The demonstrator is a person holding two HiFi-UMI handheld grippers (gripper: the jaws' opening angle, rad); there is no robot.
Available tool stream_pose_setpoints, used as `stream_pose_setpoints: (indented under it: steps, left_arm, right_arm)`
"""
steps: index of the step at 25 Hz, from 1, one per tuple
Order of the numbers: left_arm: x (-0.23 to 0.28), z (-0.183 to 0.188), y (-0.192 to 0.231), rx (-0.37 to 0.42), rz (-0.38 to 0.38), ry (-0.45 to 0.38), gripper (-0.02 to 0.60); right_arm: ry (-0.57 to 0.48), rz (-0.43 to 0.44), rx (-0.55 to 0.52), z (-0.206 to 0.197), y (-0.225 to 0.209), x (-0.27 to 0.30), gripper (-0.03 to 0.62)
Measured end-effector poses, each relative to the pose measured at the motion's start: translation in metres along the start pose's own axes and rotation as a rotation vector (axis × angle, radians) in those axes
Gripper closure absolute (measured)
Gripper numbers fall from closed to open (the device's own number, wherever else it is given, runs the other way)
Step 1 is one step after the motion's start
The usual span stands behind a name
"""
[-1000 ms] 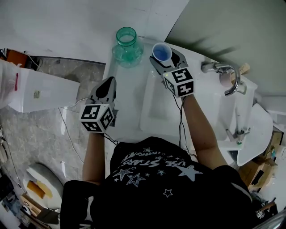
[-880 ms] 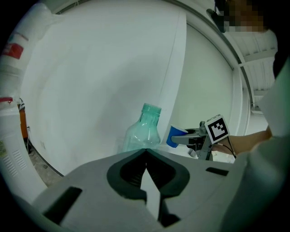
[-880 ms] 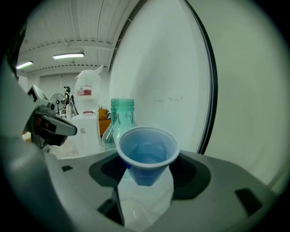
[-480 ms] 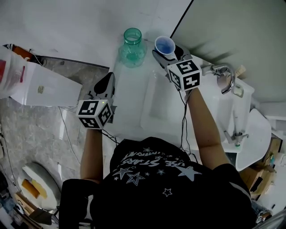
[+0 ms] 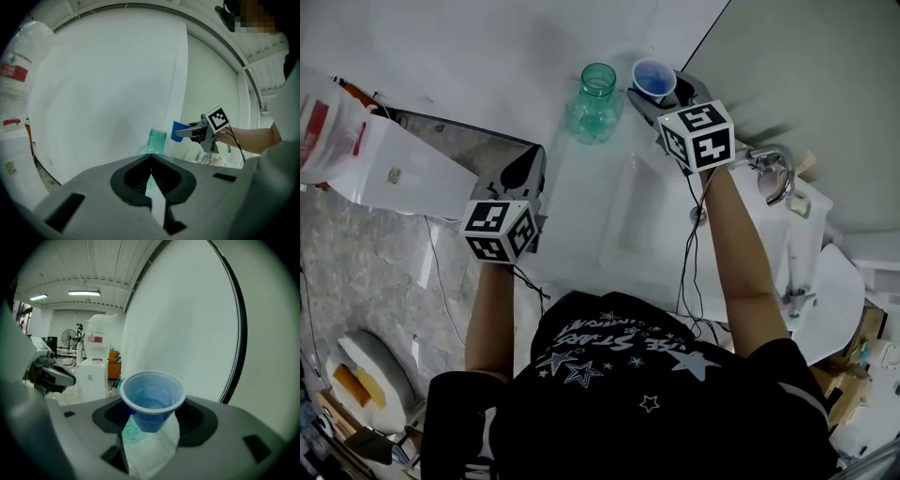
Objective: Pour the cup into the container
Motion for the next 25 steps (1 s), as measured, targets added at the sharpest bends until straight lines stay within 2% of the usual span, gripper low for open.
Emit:
stream_pose_setpoints:
  steps: [9, 14, 21, 25]
  left_arm:
    - [-0.003, 0.000, 0.005, -0.007, 0.003, -0.005, 0.572]
    - [-0.004, -0.001, 0.010, -0.016, 0.013, -0.008, 0.572]
    - [-0.003, -0.003, 0.019, -0.026, 0.026, -0.009, 0.572]
    - [0.000, -0.005, 0.019, -0.030, 0.026, -0.007, 0.572]
  right_arm:
    - [0.089, -0.077, -0.185, 0.018, -0.002, 0.021, 0.303]
    - [0.124, -0.083, -0.246, 0.025, 0.002, 0.030, 0.303]
    - [0.192, -0.107, -0.488, 0.034, 0.009, 0.041, 0.303]
    - [0.215, -0.121, -0.577, 0.036, 0.010, 0.045, 0.304]
Point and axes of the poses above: the fingertips, and each gripper's own axes: x forward along the fingers, y to its left, z out of its top, the point moved 9 cm from there along -x, backward along the fingers, and after that the axes turned 1 degree about -y, right-handed, at the moved point
